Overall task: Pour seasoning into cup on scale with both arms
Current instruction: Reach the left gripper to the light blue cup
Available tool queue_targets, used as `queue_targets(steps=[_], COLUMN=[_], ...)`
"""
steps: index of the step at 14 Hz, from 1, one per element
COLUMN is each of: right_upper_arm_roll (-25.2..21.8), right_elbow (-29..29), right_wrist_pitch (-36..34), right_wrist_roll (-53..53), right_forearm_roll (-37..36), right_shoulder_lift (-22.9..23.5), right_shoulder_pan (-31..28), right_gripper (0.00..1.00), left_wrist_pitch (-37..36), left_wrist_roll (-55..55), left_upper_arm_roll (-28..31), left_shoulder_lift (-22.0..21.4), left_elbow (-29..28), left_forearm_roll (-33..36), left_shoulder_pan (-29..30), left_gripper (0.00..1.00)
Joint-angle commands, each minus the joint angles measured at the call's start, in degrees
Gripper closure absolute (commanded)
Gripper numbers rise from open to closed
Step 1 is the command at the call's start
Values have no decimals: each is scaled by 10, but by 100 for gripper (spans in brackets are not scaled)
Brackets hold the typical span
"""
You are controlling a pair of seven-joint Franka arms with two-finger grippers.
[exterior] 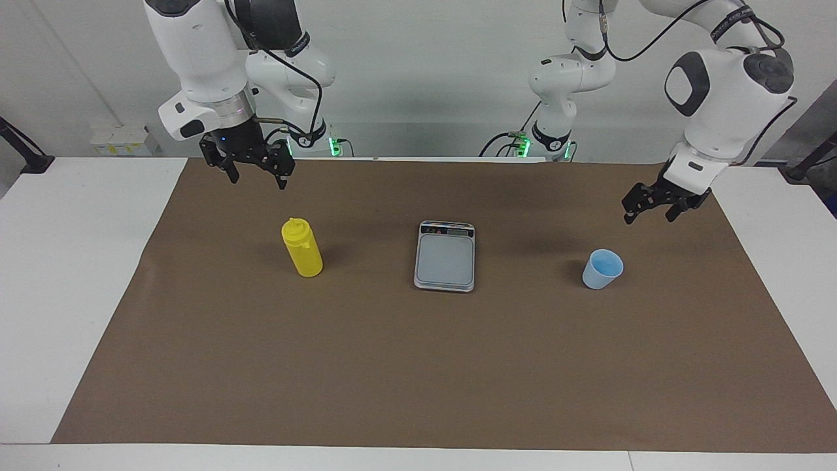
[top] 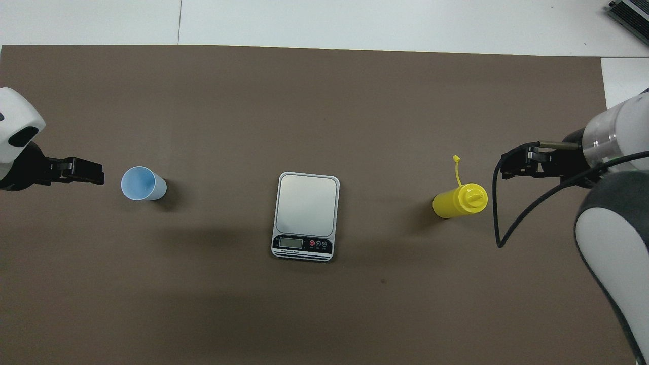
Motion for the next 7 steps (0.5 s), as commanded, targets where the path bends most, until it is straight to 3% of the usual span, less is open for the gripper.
queue_targets(steps=[1,4,7], right_upper_arm_roll=[2,2,2], right_elbow=[6,6,6], right_wrist_pitch=[-6,-6,-6], right_wrist_roll=[-7,-7,-7], right_forearm_roll=[12,12,12], right_shoulder_lift=[3,3,3], right_shoulder_pan=[-8,-8,-8], right_gripper=[0,0,0], left_wrist_pitch=[83,171,212], left_wrist_roll=[-62,-87,-101], left_upper_arm_roll=[-4,-5,-5], left_shoulder_lift=[12,15,37], left_elbow=[-55,-121,-142], left_forearm_roll=[4,1,1], left_shoulder_pan=[6,6,6], left_gripper=[0,0,0])
